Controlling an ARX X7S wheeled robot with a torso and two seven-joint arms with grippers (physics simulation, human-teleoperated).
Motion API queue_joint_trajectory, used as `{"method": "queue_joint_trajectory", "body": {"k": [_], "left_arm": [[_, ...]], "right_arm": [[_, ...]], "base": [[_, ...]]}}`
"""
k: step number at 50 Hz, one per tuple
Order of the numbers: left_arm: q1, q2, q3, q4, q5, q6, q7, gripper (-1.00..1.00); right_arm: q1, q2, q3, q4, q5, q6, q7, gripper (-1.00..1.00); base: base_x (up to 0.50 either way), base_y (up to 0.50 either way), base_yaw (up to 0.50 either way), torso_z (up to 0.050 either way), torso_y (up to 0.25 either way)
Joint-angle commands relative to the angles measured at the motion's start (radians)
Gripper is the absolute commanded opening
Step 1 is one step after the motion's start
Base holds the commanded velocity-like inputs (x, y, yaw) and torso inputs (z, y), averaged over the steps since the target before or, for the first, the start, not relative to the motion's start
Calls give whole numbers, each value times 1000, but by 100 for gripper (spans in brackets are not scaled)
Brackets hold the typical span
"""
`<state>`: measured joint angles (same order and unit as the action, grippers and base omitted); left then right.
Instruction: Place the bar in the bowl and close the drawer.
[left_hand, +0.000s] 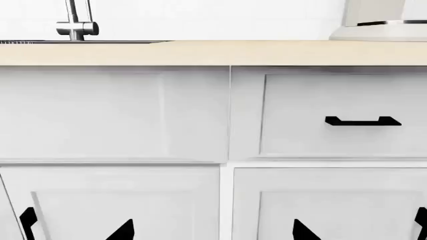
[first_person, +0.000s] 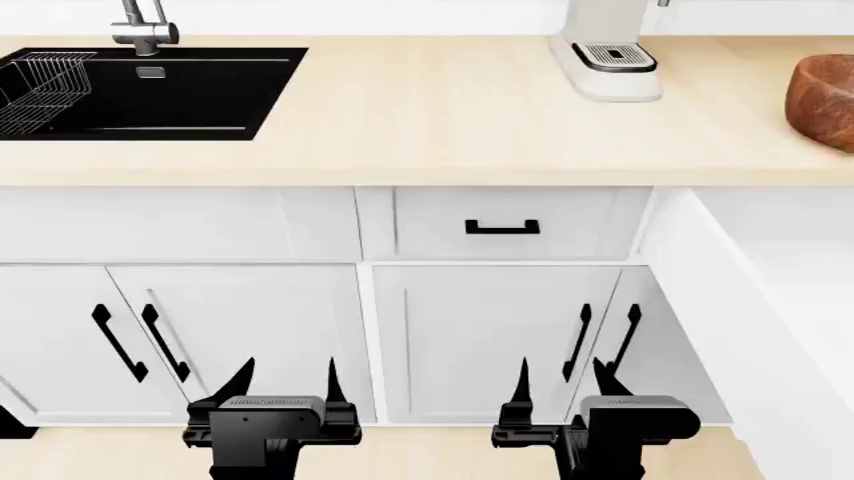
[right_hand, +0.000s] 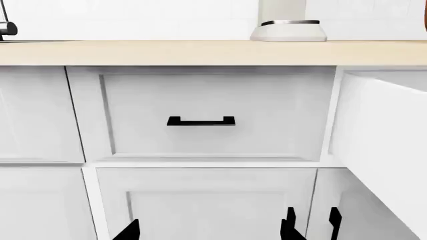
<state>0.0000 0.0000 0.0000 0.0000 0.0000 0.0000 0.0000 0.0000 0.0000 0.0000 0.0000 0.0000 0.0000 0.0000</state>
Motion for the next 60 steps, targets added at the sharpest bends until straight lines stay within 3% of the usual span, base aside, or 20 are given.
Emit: {"method": "queue_joint_trajectory", "body": {"k": [1, 17, 34, 60], "left_arm": [[-2, -18, 22, 13, -7, -18, -18, 100], [-49, -66, 62, 369, -25, -339, -59, 100], [-200, -147, 80, 687, -5, -730, -62, 100], [-334, -246, 83, 970, 34, -1067, -61, 100]], "right_arm": [[0, 17, -19, -9, 13, 5, 20, 100], [-21, 88, -61, -284, 34, 111, 46, 100], [86, 161, -44, -619, 44, 454, 56, 100], [285, 240, -62, -891, 18, 835, 61, 100]], "base": [[0, 0, 0, 0, 0], [0, 0, 0, 0, 0], [0, -7, 0, 0, 0], [0, -342, 0, 0, 0]]}}
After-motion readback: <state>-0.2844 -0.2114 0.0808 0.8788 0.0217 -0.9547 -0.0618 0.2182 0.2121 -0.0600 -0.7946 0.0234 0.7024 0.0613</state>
